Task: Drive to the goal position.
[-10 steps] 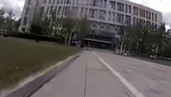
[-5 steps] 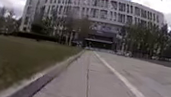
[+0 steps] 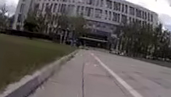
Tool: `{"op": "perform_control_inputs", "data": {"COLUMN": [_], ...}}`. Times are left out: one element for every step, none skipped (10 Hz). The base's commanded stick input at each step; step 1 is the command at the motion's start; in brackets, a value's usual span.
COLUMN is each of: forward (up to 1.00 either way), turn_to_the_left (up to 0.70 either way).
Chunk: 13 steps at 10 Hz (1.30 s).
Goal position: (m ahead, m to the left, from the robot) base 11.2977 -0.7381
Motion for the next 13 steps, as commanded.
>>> {"op": "perform_control_inputs", "data": {"forward": [0.7, 0.7, 0.7, 0.7, 0.7, 0.7, 0.7, 0.7, 0.7, 0.7, 0.7, 0.7, 0.7], "turn_to_the_left": [0.0, 0.0, 0.0, -0.01, -0.02, -0.01, 0.0, -0.01, -0.02, -0.02, 0.0, 0.0, 0.0]}}
